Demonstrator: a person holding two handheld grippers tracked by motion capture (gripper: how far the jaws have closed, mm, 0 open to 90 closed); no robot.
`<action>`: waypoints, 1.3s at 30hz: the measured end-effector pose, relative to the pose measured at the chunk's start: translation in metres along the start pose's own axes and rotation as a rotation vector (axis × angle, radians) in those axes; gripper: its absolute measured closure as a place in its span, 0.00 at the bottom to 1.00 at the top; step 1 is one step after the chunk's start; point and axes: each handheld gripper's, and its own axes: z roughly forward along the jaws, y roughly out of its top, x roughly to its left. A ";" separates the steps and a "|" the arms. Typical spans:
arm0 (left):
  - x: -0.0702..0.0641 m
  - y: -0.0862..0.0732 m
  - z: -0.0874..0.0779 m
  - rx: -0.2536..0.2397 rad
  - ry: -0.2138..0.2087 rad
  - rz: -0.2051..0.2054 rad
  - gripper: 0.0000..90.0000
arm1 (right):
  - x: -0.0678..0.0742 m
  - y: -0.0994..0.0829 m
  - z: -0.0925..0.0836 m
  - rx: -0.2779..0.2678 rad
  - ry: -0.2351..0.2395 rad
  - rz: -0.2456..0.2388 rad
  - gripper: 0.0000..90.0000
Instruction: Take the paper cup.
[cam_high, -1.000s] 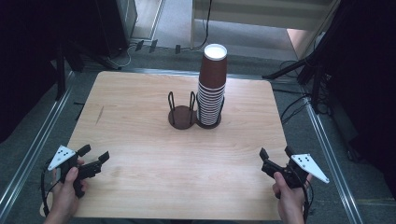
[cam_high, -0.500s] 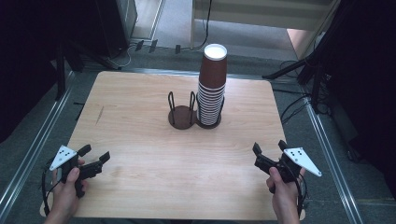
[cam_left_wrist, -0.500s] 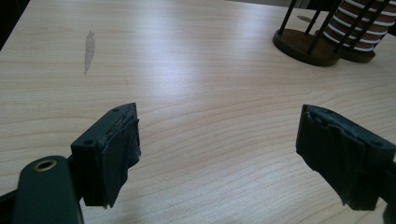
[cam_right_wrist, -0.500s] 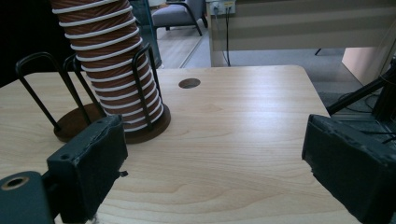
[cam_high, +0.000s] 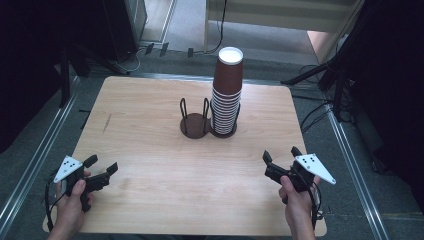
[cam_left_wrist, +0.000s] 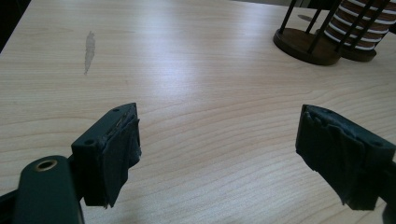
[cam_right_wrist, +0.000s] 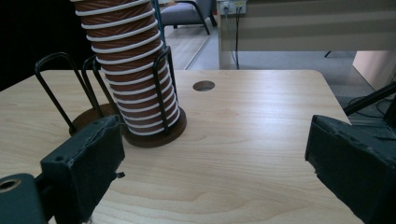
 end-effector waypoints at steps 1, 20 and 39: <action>0.000 0.000 0.000 0.000 0.000 0.000 0.16 | 0.002 0.001 0.001 -0.001 0.005 0.000 0.05; -0.001 0.000 0.000 0.001 -0.002 0.015 0.16 | 0.028 0.008 0.019 -0.004 0.031 -0.024 0.05; -0.002 0.000 0.000 -0.002 -0.002 0.018 0.16 | 0.042 0.015 0.033 0.000 0.045 -0.036 0.05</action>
